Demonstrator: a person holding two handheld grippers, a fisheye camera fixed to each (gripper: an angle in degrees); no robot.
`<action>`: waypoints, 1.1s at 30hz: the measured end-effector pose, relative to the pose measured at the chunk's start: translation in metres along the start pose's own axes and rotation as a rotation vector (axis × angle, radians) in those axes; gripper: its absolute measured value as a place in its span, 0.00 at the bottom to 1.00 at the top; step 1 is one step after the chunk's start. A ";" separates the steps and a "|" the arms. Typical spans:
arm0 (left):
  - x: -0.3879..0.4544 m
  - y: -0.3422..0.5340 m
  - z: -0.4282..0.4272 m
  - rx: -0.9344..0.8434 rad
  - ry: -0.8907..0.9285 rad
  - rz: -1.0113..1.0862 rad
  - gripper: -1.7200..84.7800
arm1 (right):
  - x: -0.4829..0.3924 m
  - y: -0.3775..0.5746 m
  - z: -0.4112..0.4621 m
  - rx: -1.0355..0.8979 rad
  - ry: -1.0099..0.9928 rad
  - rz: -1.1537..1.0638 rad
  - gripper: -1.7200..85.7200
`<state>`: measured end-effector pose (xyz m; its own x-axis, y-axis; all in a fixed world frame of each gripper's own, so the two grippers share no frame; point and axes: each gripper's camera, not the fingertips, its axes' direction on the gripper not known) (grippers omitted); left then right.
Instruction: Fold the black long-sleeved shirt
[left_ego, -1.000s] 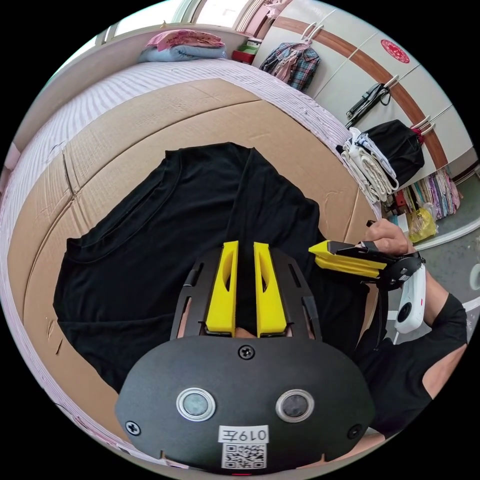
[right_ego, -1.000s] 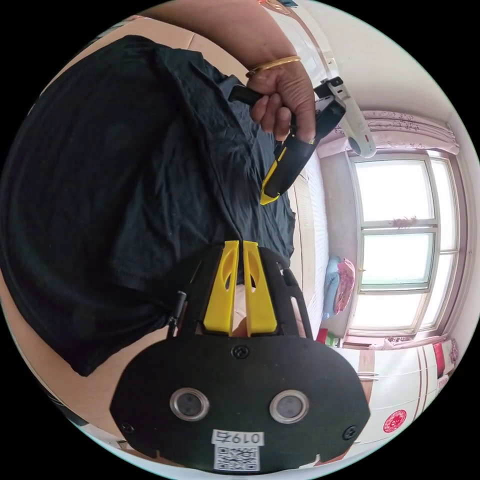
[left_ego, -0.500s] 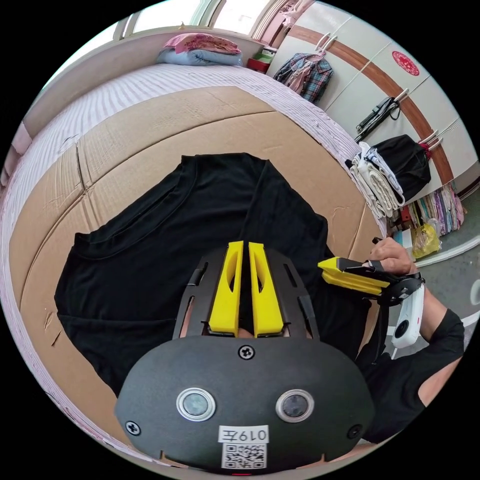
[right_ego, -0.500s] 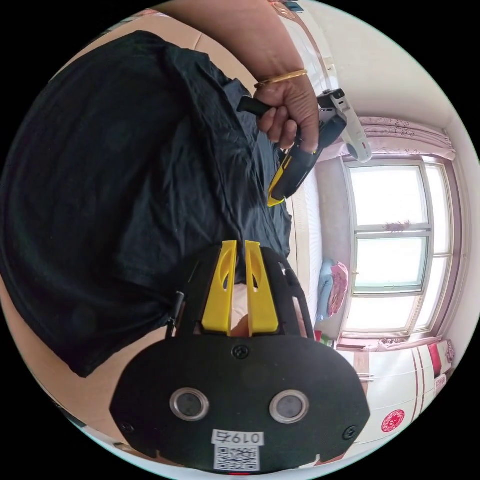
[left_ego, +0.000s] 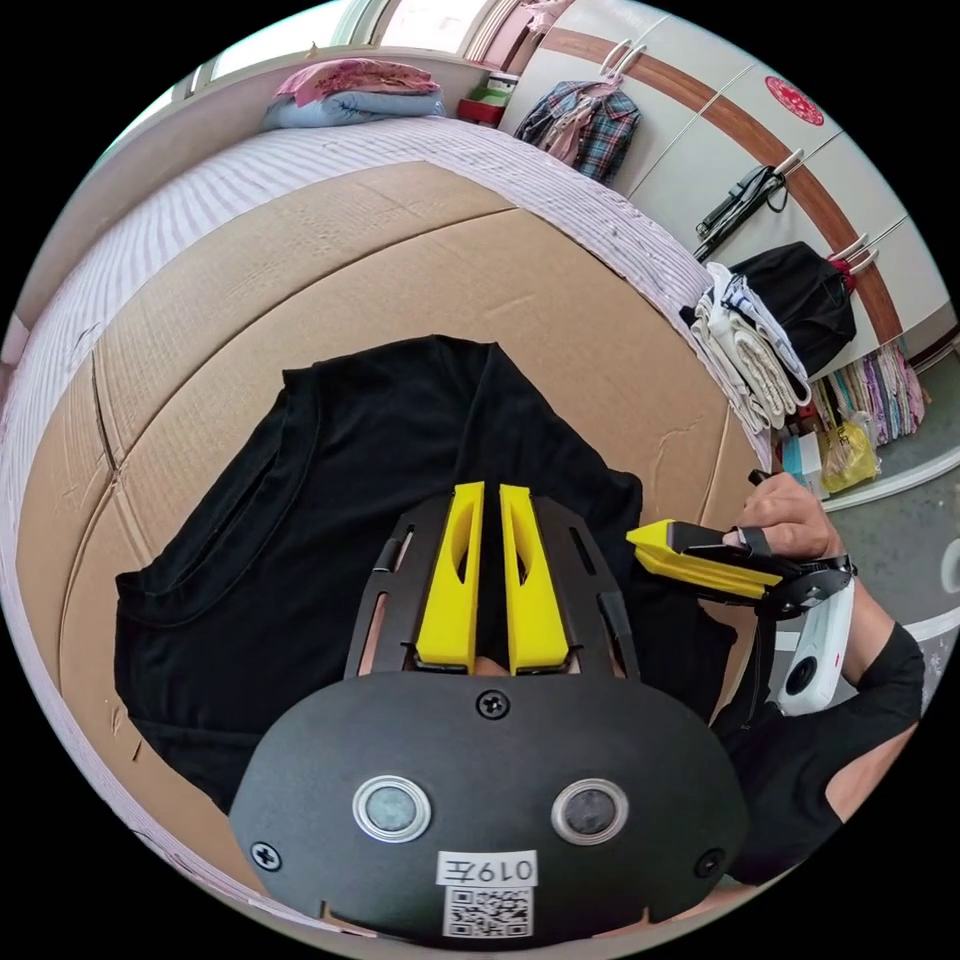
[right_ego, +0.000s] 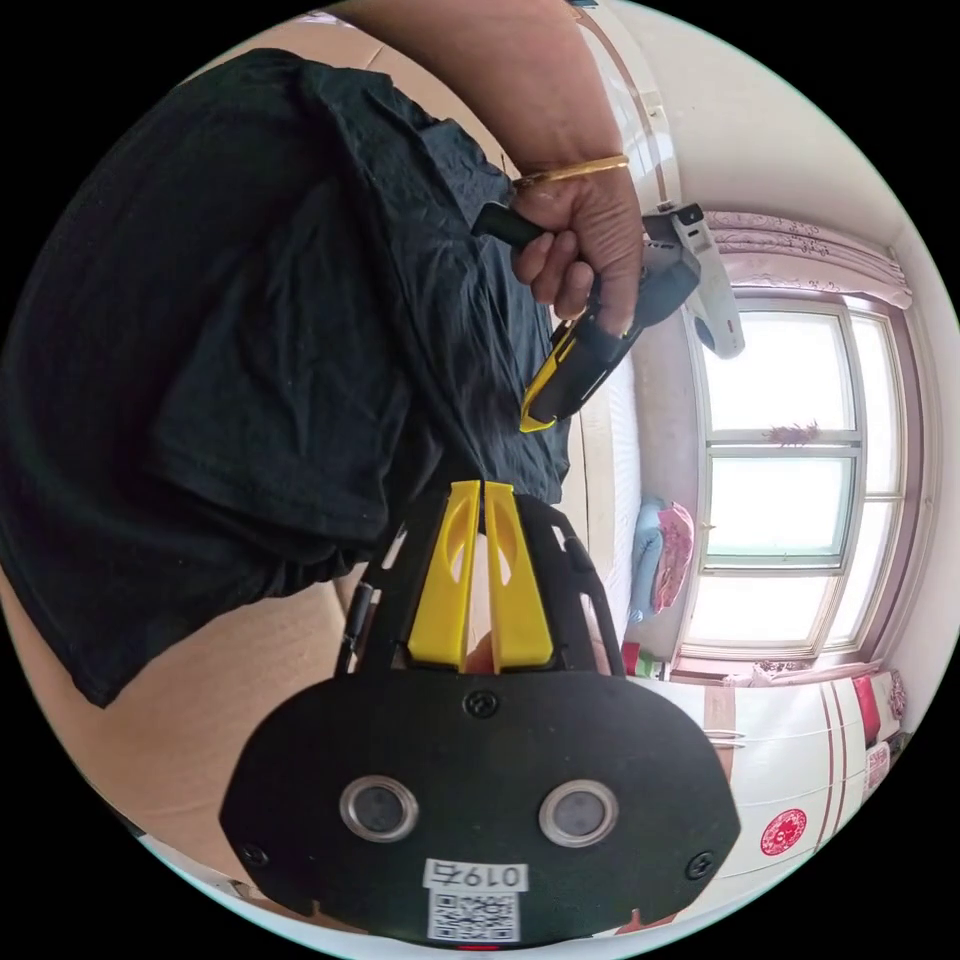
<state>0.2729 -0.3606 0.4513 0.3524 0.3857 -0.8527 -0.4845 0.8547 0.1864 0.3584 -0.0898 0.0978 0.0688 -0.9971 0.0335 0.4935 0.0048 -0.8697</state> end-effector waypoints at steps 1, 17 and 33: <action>0.000 -0.001 0.000 0.003 -0.004 -0.005 0.03 | 0.001 0.001 -0.004 0.007 0.010 0.008 0.01; 0.024 -0.039 -0.015 0.076 0.009 0.023 0.03 | 0.001 0.006 -0.037 0.013 0.051 0.156 0.11; 0.056 -0.083 -0.004 0.029 -0.002 0.021 0.03 | 0.031 -0.010 -0.096 0.058 0.003 0.220 0.07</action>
<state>0.3294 -0.4116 0.3861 0.3442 0.4042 -0.8474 -0.4682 0.8563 0.2183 0.2726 -0.1285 0.0603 0.1776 -0.9718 -0.1551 0.5157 0.2261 -0.8264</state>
